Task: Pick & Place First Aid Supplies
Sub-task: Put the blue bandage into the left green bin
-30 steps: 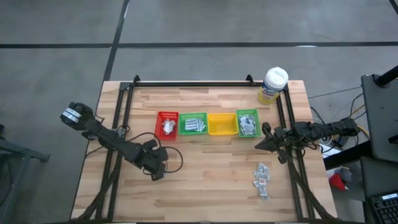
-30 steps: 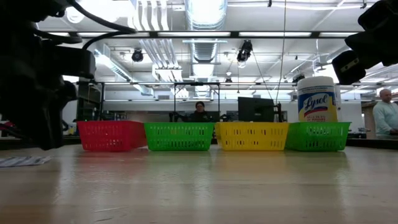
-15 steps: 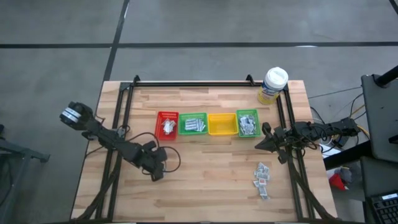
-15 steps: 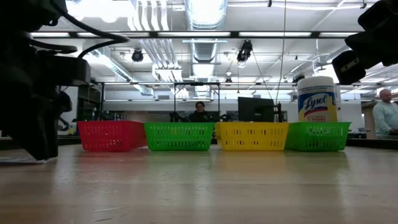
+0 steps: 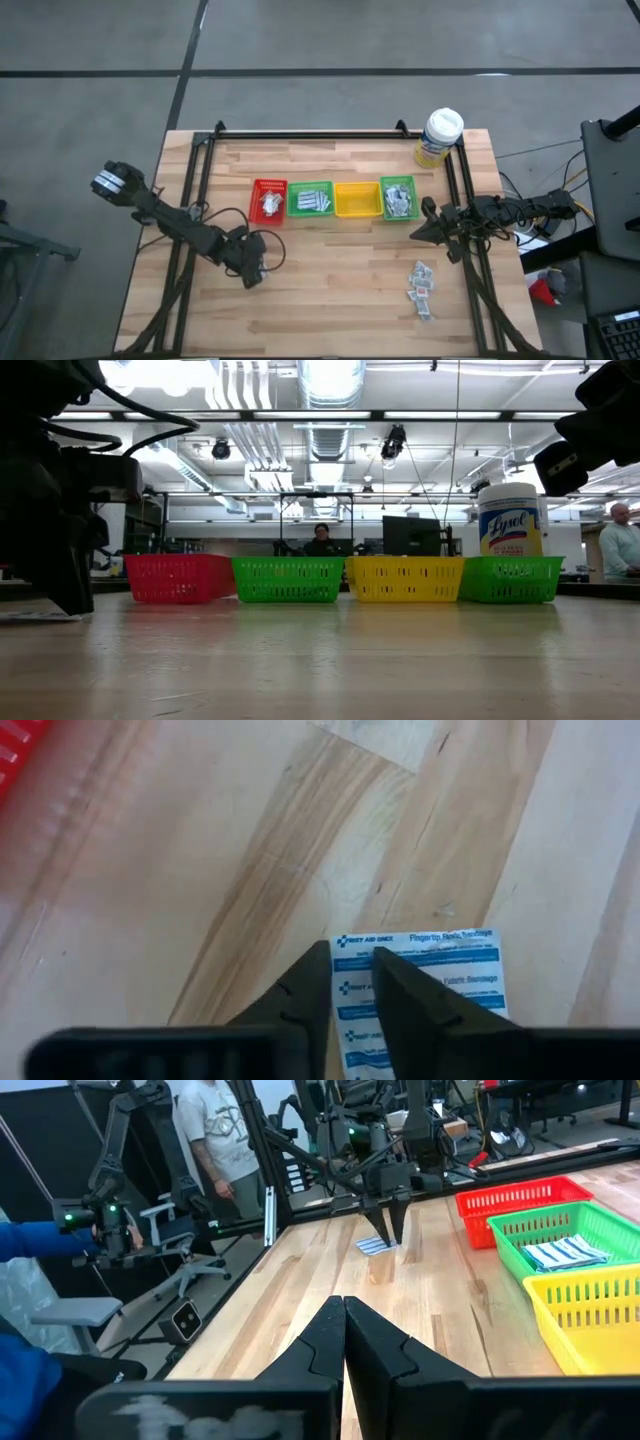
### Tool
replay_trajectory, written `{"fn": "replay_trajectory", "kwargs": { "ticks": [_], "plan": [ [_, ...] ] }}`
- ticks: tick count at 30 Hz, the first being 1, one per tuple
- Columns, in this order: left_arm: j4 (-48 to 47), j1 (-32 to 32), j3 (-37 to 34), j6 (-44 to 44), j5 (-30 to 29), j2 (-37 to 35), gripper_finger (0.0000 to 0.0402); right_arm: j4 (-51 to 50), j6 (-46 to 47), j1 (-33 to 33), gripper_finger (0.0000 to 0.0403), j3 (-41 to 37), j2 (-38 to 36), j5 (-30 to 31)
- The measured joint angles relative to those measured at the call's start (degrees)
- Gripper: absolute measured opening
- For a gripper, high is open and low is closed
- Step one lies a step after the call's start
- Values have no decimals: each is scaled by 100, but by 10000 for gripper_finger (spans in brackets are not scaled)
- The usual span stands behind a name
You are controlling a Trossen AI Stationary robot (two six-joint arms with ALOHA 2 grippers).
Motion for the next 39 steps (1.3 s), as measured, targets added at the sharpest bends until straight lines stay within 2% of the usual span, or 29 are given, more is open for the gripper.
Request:
{"fn": "replay_trajectory", "kwargs": {
  "ticks": [5, 7, 18, 26, 33, 39],
  "plan": [
    [97, 2, 0, -7, 40, 0, 17, 1, 2, -2, 8, 0, 0, -1],
    [142, 2, 4, -73, 55, 0, 5, -2, 1, -1, 8, 0, 0, 1],
    [226, -2, 26, -108, 41, 4, 1, 0, 2, -2, 8, 0, 0, 0],
    [80, -11, 133, -65, -364, -176, 0, -1, 2, -1, 8, 0, 0, 0],
    [-264, 6, 127, -472, -1013, -175, 0, 0, 2, -1, 8, 0, 0, 0],
    [-254, 10, 121, -449, -1002, -197, 0, -2, 2, -1, 8, 0, -4, 1]
  ]
}}
